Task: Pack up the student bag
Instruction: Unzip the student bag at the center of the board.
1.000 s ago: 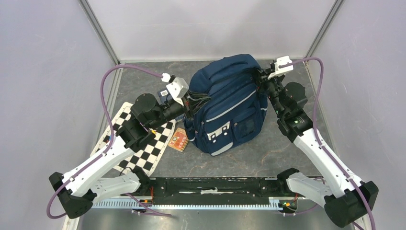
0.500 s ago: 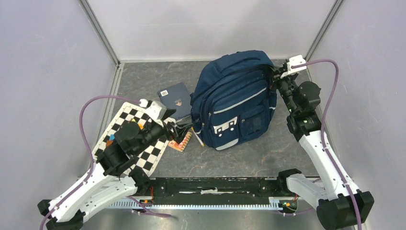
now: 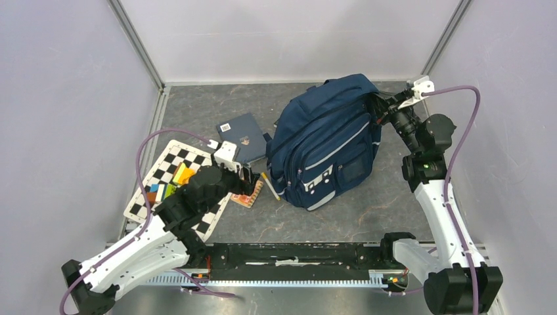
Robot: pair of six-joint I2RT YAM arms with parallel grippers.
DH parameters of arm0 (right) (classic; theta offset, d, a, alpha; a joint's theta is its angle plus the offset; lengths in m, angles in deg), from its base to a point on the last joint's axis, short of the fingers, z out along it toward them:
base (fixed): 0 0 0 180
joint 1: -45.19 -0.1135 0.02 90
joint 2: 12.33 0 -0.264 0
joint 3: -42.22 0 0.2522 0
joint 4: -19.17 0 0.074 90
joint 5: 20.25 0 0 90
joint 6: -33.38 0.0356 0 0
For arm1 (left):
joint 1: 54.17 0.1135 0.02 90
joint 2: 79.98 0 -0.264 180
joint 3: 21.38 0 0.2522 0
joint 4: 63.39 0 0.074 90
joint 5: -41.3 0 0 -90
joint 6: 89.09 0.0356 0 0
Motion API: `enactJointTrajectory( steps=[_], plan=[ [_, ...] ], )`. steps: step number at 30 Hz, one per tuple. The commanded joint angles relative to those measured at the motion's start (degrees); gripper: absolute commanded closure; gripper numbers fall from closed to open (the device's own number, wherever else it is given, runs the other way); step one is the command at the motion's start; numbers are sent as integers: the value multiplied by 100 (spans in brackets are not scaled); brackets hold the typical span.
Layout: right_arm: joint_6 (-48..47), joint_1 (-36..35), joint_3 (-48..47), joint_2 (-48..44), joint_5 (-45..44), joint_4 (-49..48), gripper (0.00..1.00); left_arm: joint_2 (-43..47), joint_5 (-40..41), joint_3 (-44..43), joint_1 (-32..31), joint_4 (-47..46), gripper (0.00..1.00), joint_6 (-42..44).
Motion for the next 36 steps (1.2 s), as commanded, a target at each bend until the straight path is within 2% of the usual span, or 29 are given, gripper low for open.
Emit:
enactJointTrajectory(
  steps=[1, 8, 11, 19, 30, 36],
  plan=[
    [469, 170, -73, -117, 341, -1353, 100, -214, 104, 127, 31, -606, 22, 28],
    [762, 379, -52, -94, 473, -1566, 100, -305, -719, 543, 31, -1307, 32, 276],
    [880, 436, -52, -68, 515, -1648, 100, -289, -965, 731, 14, -1515, 33, 276],
    [1133, 571, 9, -25, 632, -1851, 100, -508, -984, 808, -189, -1818, 34, 460],
    [1516, 661, 130, 90, 653, -2125, 100, -808, -711, 682, -949, -2070, 39, 747],
    [1579, 709, 159, 86, 664, -2169, 100, -1111, -690, 510, -1041, -2355, 45, 786]
  ],
)
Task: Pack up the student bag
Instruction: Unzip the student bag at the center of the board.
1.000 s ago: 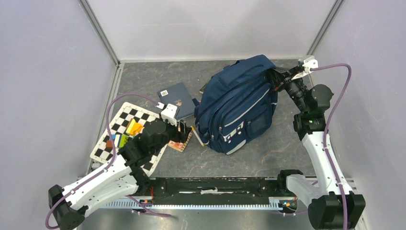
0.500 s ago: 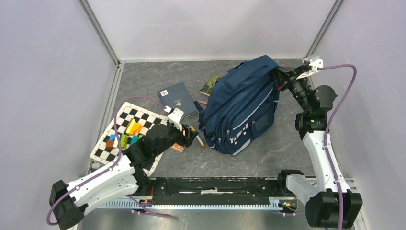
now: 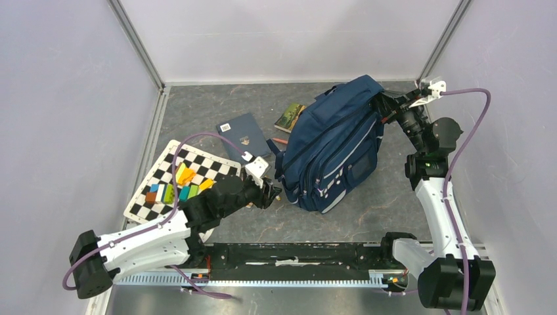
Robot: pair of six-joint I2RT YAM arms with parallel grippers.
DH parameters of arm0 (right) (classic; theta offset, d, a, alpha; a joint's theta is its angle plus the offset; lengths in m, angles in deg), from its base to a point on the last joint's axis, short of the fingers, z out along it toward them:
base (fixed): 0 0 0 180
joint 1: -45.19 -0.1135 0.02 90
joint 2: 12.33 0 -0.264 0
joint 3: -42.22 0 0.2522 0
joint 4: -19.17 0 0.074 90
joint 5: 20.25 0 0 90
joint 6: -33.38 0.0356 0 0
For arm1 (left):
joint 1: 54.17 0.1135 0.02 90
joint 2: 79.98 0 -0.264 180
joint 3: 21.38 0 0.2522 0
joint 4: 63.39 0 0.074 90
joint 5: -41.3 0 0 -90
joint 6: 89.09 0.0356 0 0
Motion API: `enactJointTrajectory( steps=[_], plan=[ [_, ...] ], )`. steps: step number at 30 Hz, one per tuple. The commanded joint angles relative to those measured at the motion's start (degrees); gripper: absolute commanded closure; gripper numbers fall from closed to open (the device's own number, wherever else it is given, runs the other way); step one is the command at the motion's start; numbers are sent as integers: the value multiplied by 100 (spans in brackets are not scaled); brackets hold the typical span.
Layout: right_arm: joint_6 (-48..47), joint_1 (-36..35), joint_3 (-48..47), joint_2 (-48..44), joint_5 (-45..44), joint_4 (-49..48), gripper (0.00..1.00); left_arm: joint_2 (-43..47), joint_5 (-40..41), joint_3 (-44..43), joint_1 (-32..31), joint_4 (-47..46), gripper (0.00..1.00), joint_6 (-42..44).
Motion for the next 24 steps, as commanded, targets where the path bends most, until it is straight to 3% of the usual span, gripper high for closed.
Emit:
enactJointTrajectory(
  steps=[1, 14, 19, 21, 23, 24],
  plan=[
    [205, 95, -130, -94, -175, -1059, 100, -234, 86, -317, -52, -573, 45, 267],
    [298, 181, -125, -17, -39, -1101, 100, -697, -145, -813, -130, -500, 49, 834],
    [282, 220, -117, 3, -11, -1097, 100, -750, -384, -896, -161, -423, 69, 909],
    [261, 225, -123, 15, 5, -1093, 100, -725, -429, -885, -192, -420, 86, 909],
    [216, 230, -125, 18, 12, -1041, 100, -677, -437, -881, -219, -374, 97, 888],
    [184, 232, -125, 24, 16, -1007, 100, -645, -431, -879, -230, -323, 98, 860]
  ],
)
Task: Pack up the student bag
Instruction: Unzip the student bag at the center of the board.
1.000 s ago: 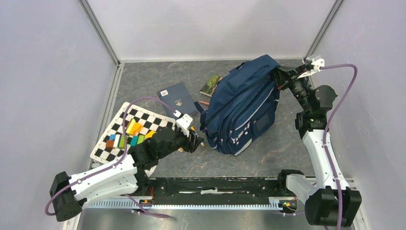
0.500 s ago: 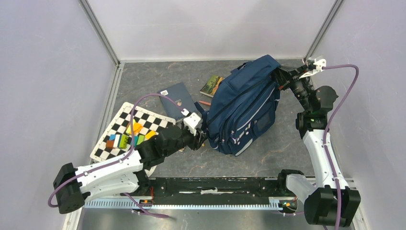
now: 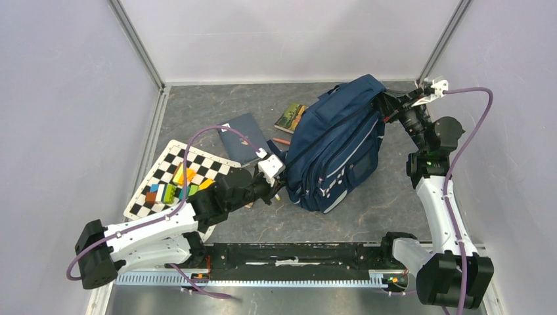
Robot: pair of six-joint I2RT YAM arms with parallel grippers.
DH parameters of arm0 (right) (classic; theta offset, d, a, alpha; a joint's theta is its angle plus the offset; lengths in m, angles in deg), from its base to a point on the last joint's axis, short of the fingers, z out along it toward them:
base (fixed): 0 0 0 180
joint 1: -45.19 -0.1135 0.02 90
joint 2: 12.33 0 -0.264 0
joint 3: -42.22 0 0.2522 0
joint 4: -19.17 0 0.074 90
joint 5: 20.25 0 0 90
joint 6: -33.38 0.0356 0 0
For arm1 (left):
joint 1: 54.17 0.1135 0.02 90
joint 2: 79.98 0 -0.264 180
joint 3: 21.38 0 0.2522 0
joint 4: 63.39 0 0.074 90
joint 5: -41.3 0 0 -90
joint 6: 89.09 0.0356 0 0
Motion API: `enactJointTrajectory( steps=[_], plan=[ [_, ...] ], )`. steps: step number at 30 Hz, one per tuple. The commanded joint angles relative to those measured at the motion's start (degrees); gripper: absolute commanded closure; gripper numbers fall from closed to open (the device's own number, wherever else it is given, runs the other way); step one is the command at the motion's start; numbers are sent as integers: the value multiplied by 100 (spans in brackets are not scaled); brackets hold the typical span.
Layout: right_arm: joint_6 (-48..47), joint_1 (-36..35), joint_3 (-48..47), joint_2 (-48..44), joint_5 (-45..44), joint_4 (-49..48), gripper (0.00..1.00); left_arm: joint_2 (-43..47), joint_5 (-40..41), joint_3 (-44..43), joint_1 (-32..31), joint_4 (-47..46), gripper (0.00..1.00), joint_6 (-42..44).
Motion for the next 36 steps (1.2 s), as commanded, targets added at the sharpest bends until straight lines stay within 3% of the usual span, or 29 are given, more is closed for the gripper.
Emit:
enactJointTrajectory(
  steps=[1, 8, 15, 22, 36],
  plan=[
    [-11, 68, -120, -89, -162, -844, 100, 131, -123, -232, -65, -24, 98, 108],
    [-432, 67, -6, -154, -175, -580, 100, 399, -38, -320, -78, 514, 98, -204],
    [-634, 68, 150, -190, -205, -477, 100, 807, 567, -638, -72, 964, 98, -237],
    [-682, 68, 249, -181, -186, -457, 100, 712, 354, -1085, -77, 1214, 98, -32],
    [-783, 68, 470, -229, -197, -417, 100, 614, 466, -796, -72, 865, 98, -332]
  ],
)
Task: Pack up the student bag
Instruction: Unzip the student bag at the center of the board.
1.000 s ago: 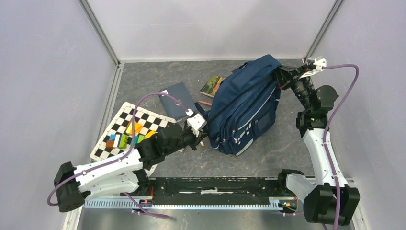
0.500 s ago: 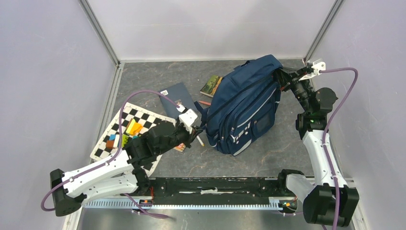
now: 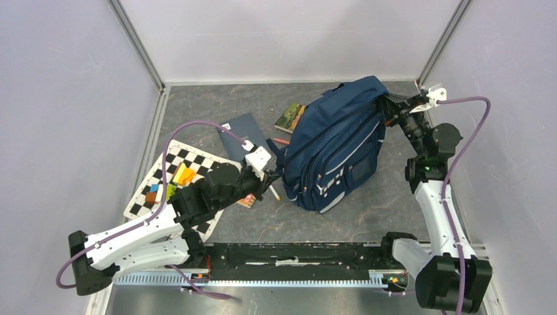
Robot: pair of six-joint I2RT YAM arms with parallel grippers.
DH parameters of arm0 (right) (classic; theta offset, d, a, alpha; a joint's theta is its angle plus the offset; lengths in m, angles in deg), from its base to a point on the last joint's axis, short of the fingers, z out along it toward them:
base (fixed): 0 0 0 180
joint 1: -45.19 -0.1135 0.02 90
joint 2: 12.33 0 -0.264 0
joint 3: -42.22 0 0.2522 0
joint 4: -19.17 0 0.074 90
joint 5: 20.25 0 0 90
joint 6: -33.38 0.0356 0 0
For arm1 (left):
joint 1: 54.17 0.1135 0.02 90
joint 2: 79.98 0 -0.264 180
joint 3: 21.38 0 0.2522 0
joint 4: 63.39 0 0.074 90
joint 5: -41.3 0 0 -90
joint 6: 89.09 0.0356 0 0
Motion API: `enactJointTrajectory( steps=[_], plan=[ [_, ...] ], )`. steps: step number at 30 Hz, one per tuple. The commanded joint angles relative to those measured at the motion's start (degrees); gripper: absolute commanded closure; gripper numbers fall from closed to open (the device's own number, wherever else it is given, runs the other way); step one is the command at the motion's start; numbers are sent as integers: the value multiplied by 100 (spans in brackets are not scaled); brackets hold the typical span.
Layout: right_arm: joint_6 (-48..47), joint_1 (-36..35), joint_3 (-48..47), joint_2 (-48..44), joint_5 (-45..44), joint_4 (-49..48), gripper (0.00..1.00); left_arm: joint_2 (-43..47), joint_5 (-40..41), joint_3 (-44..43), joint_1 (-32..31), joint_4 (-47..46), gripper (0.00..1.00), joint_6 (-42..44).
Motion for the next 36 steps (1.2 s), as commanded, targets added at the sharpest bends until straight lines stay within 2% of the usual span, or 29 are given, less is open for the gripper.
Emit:
enactJointTrajectory(
  steps=[1, 4, 10, 22, 23, 24, 25, 26, 31, 36],
  plan=[
    [-64, 20, 85, -81, -2, -199, 100, 1, 95, 115, -26, -605, 98, -272],
    [-63, 20, 100, -80, 9, -199, 100, 42, 155, 259, -23, -831, 98, -386],
    [-62, 20, 127, -91, 26, -195, 100, -1, 182, 396, -28, -1044, 87, -494],
    [-21, 19, 136, -63, 79, -225, 100, -59, 447, 633, -19, -1414, 80, -540],
    [-11, 20, 136, -61, 90, -221, 100, -67, 446, 642, -21, -1440, 80, -544],
    [-9, 20, 136, -63, 98, -234, 100, -76, 434, 652, -17, -1466, 84, -548],
    [-2, 20, 136, -55, 97, -234, 100, -73, 396, 647, -15, -1485, 96, -541],
    [-15, 20, 138, -55, 92, -221, 100, -54, 383, 648, -18, -1502, 98, -515],
    [-219, 20, 111, -36, -155, 81, 100, 402, 579, 612, -19, -1582, 98, -184],
    [-469, 16, 105, -28, -415, 366, 100, 668, 408, 242, -14, -1331, 98, 146]
  ],
)
